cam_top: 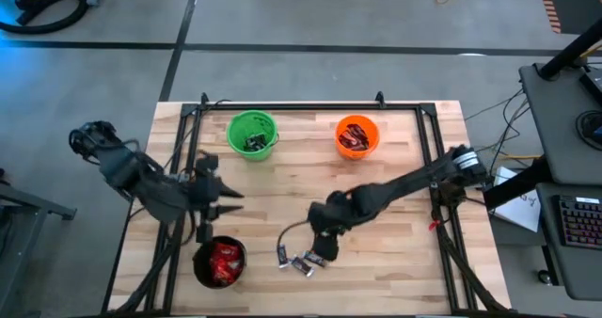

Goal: Sort candy
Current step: Put the black chocolate into the green bucket

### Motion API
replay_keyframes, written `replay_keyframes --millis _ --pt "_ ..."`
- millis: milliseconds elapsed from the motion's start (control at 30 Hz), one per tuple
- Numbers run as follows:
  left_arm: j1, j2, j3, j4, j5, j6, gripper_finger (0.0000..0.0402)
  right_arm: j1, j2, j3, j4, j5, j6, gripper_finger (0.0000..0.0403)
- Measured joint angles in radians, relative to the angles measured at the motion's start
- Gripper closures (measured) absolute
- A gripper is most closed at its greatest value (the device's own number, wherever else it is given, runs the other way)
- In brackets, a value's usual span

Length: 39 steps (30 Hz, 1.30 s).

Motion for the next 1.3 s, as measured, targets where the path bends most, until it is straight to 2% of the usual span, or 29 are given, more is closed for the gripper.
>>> replay_keyframes --millis 167,300,367,567,900,1100,1300 --pt "0.000 -0.067 0.000 0.090 -0.114 0.124 0.0320 0.040 0.102 0.000 0.062 0.004 -0.007 0.0172" --pt "0.000 -0.099 0.000 0.098 -0.208 0.133 0.0323 0.093 0.166 0.000 0.070 0.013 -0.147 0.0178" --pt "0.000 -0.110 -0.001 0.098 -0.233 0.133 0.0324 0.120 0.202 -0.004 0.073 0.060 -0.185 0.0181" --pt "0.000 -0.107 -0.001 0.082 -0.238 0.133 0.0324 0.153 0.273 -0.006 0.122 0.079 -0.174 0.0184" --pt "0.000 -0.047 -0.002 0.018 -0.237 0.130 0.0324 0.154 0.276 -0.005 0.165 0.080 -0.129 0.0184" --pt "0.000 -0.016 -0.002 -0.016 -0.236 0.092 0.0324 0.149 0.250 0.002 0.129 0.078 -0.060 0.0184" --pt "0.000 -0.005 -0.002 -0.021 -0.236 0.091 0.0324 0.163 0.253 0.003 0.205 0.080 -0.061 0.0184"
